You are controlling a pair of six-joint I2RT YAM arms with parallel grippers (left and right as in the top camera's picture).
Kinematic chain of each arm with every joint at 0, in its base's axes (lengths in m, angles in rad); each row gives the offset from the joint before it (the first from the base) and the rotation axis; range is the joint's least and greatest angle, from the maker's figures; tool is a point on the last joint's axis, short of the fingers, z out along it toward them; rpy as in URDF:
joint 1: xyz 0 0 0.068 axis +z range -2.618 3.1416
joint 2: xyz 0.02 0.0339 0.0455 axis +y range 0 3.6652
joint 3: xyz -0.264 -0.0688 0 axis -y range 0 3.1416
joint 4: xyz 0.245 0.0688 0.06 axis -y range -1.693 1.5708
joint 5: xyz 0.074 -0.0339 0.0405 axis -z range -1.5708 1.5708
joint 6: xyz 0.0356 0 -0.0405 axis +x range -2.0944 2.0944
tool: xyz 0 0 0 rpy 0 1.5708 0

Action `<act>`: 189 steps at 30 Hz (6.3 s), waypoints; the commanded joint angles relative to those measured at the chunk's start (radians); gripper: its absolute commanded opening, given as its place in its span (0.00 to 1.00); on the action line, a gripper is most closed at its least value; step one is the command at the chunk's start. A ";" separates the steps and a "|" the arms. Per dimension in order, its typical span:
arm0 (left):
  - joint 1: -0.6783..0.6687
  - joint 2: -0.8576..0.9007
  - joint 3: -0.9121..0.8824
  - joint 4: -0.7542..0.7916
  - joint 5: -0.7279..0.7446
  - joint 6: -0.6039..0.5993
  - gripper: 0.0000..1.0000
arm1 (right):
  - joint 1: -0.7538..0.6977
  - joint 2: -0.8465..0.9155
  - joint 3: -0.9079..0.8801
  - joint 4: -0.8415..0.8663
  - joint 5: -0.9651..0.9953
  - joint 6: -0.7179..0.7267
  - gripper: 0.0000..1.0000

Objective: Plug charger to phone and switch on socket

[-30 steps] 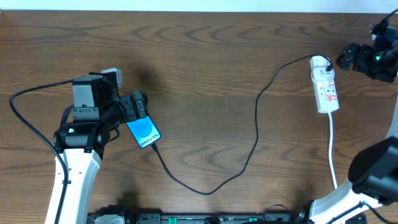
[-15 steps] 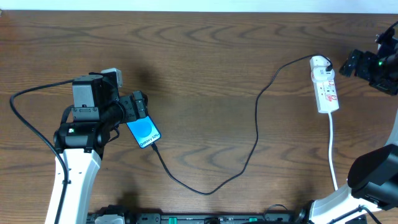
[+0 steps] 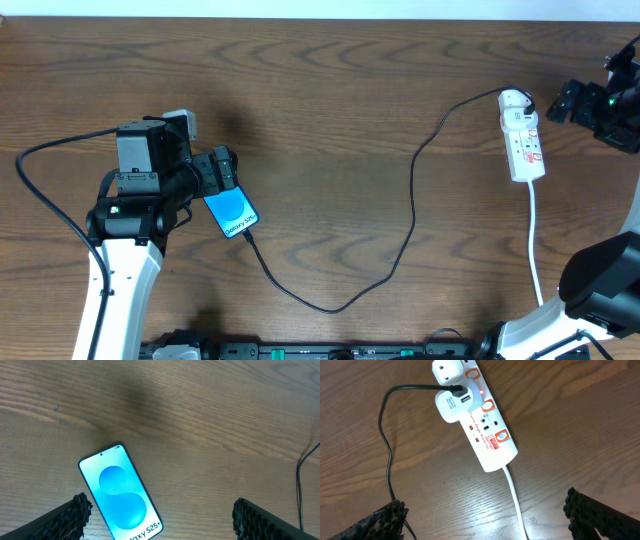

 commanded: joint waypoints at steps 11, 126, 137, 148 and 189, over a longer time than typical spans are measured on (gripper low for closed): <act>-0.003 -0.003 0.014 -0.003 -0.014 0.021 0.93 | -0.005 -0.013 -0.001 -0.001 0.005 0.010 0.99; 0.087 -1.146 -0.937 0.657 -0.130 0.024 0.93 | -0.006 -0.013 -0.001 -0.001 0.005 0.010 0.99; 0.087 -1.146 -0.937 0.518 -0.145 0.024 0.93 | -0.006 -0.013 -0.001 -0.001 0.005 0.010 0.99; 0.087 -1.146 -0.937 0.516 -0.154 0.024 0.93 | -0.006 -0.013 -0.001 -0.001 0.005 0.010 0.99; 0.085 -1.144 -0.937 0.521 -0.103 0.155 0.93 | -0.006 -0.013 -0.001 -0.001 0.005 0.010 0.99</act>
